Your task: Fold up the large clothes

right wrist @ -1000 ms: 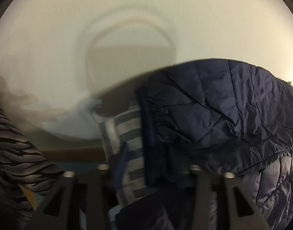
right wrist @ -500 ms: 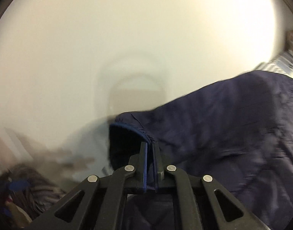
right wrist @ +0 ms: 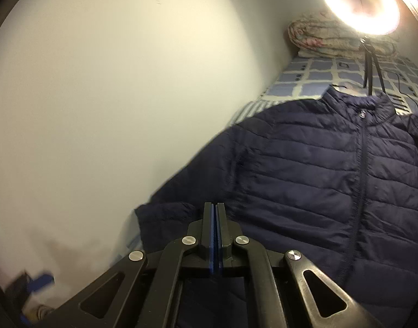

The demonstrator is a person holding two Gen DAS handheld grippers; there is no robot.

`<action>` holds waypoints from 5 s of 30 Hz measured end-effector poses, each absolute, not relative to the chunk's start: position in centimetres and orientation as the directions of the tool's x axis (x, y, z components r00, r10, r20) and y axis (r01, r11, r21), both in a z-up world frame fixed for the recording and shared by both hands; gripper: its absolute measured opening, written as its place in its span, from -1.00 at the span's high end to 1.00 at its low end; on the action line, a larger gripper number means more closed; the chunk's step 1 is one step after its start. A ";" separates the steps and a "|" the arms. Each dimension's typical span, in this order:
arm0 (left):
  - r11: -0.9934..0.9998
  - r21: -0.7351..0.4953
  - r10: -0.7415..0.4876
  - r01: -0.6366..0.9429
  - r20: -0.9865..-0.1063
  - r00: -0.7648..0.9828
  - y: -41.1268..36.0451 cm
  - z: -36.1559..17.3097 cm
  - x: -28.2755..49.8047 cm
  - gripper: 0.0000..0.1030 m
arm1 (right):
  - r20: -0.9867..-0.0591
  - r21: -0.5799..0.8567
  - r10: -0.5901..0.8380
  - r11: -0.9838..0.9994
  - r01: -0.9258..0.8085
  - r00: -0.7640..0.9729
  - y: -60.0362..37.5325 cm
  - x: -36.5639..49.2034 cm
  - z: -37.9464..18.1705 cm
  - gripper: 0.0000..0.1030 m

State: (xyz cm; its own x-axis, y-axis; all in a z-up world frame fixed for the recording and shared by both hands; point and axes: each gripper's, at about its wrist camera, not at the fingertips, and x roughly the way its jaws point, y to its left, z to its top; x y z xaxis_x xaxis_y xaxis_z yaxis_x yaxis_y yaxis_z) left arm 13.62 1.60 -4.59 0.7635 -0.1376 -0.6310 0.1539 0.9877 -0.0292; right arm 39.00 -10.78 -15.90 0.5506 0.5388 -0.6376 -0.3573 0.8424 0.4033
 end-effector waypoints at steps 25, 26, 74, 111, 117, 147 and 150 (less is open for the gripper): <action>0.992 -0.121 -0.070 -0.018 -0.684 0.726 5.8 -6.8 20.7 -0.63 | -0.782 0.427 0.601 0.711 -0.559 0.167 1.6 42.4 -26.1 0.93; 0.992 -0.124 -0.071 -0.020 -0.681 0.728 5.7 -6.6 20.8 -0.63 | -0.769 0.431 0.613 0.706 -0.562 0.181 1.1 42.2 -25.4 0.94; 0.986 -0.002 -0.116 0.166 -0.722 0.682 -5.4 -7.5 26.8 -0.63 | -0.792 0.038 -0.092 0.979 0.199 0.604 -35.4 48.6 -22.3 0.54; 0.667 -0.124 -0.601 0.735 -0.673 0.432 -26.9 -7.8 13.3 -0.45 | -0.568 0.006 -0.186 0.973 0.230 0.802 -41.1 8.9 -5.1 -0.28; 0.527 -0.178 -0.638 0.831 -0.728 0.249 -34.2 -10.7 8.8 -0.45 | -0.581 0.037 -0.256 0.940 0.339 0.773 -45.6 6.4 -5.1 -0.32; 0.301 -0.108 -0.444 0.947 -0.895 0.039 -51.0 -21.8 2.0 -0.45 | -0.531 0.148 -0.335 0.868 0.475 0.778 -52.3 3.7 -3.7 -0.32; 0.290 -0.090 -0.436 0.953 -0.899 0.048 -51.2 -22.1 1.9 -0.44 | -0.532 0.148 -0.332 0.869 0.471 0.779 -52.2 3.9 -3.8 -0.32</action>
State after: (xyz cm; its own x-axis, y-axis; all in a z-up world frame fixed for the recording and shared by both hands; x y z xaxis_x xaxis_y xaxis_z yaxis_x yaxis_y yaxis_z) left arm 1.86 -51.16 -22.11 0.0477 -0.4359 -0.8988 0.9528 0.2900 -0.0901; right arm 3.88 -52.22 -3.78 0.7793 -0.3319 -0.5316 0.4714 0.8694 0.1483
